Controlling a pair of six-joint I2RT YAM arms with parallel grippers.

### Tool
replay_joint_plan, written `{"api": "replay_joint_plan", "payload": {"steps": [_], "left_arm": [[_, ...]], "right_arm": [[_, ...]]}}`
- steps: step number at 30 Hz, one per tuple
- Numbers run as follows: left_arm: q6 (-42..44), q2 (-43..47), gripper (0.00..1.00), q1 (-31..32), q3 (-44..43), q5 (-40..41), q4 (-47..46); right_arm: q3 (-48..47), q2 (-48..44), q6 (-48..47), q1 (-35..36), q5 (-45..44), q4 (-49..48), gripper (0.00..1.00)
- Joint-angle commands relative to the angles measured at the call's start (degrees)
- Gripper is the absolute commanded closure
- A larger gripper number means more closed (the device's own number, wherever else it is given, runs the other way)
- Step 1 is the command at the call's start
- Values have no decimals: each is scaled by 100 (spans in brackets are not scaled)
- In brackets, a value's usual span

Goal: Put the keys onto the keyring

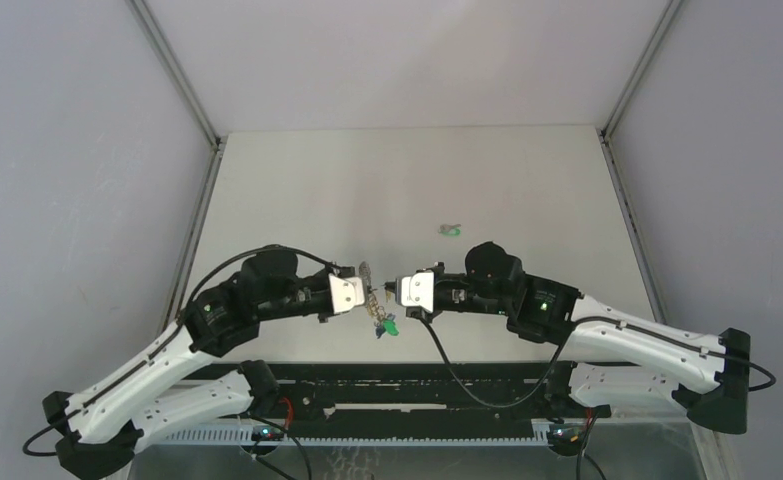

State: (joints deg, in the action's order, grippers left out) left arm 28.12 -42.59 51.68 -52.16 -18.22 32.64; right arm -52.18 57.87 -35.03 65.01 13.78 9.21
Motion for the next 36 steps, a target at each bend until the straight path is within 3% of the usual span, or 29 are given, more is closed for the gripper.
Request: {"api": "replay_joint_plan", "payload": {"steps": [1,10,19,36], "left_arm": [[444,-73,100,400,-189,726,62],[663,-311,100,457,-587,1000,229],[746,-28,100,457,-254,905,-167],[715,253,100,457,21,571,-505]], "right_arm": [[-538,-117,-76,77,29,20,100],[-932,70,22,73,191,503,100],[-941,162,-301,89,-47,637,100],[-645,183,-533,123,-200,190,100]]}}
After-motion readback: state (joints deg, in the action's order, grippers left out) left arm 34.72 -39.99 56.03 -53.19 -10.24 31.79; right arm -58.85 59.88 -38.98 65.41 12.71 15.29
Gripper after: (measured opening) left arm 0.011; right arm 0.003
